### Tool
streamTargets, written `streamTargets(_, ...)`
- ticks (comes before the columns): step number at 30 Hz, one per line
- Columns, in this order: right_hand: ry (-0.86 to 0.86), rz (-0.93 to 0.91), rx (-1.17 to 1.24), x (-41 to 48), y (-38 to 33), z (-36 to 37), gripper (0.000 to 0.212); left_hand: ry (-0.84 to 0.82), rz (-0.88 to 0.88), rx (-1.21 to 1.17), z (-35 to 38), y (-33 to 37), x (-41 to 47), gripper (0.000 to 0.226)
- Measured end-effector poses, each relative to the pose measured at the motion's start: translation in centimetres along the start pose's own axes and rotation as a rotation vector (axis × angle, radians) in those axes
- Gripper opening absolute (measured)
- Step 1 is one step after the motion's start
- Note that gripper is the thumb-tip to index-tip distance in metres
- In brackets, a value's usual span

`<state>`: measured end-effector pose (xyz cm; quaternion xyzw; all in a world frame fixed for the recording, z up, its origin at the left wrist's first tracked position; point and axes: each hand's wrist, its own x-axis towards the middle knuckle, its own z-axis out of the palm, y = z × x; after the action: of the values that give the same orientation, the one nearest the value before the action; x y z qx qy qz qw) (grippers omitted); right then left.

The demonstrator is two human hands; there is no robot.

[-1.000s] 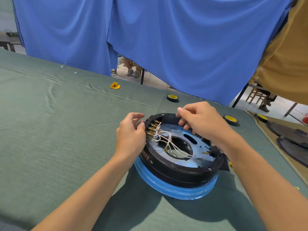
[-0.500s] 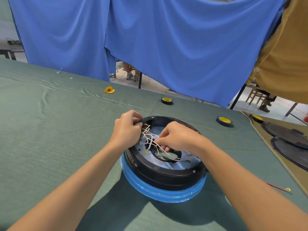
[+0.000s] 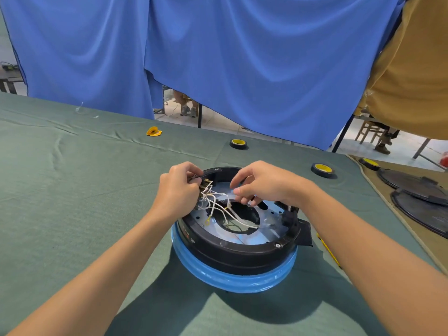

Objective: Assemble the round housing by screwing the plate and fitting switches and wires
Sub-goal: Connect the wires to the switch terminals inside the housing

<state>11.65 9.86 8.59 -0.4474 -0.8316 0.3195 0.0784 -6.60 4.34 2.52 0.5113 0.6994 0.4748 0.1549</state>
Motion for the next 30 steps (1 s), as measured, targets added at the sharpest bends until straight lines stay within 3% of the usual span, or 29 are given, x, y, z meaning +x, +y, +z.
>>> streamTargets(3,-0.002,-0.061,-0.419,-1.3,0.6,-1.4,0.014,-0.022,0.074,0.147,-0.5,0.7,-0.1,0.015)
streamTargets(8,-0.185,0.004,-0.639,-3.3,1.4,-1.3,0.017,-0.065,0.31,0.163,-1.0,4.3,0.0,0.016)
streamTargets(10,-0.14,-0.021,-0.684,-3.3,1.4,-0.7,0.011,-0.205,0.381,0.158,-0.5,6.0,-0.3,0.015)
streamTargets(13,-0.056,-0.046,-0.69,-3.5,1.5,-0.6,0.025,-0.496,0.436,0.325,0.4,7.9,-0.6,0.017)
streamTargets(15,0.075,-0.075,-0.614,-3.8,1.9,-1.0,0.026,-0.642,0.445,0.453,0.7,8.6,-0.5,0.023)
streamTargets(18,0.298,-0.156,-0.423,-4.4,2.4,-1.0,0.026,-0.761,0.396,0.448,1.2,8.8,-0.4,0.034)
streamTargets(23,0.55,-0.146,-0.261,-5.3,3.9,0.7,0.02,-0.708,0.367,0.342,3.2,7.8,-0.7,0.027)
streamTargets(25,0.667,-0.012,-0.156,-6.0,4.7,1.3,0.036,-0.705,0.338,0.318,4.0,7.4,-1.0,0.017)
streamTargets(28,0.578,0.26,0.172,-7.7,5.1,2.4,0.07,-0.652,0.359,0.387,4.8,6.9,-1.4,0.013)
streamTargets(30,0.477,0.267,0.401,-8.2,5.3,3.6,0.064,-0.667,0.387,0.433,4.9,7.0,-1.4,0.017)
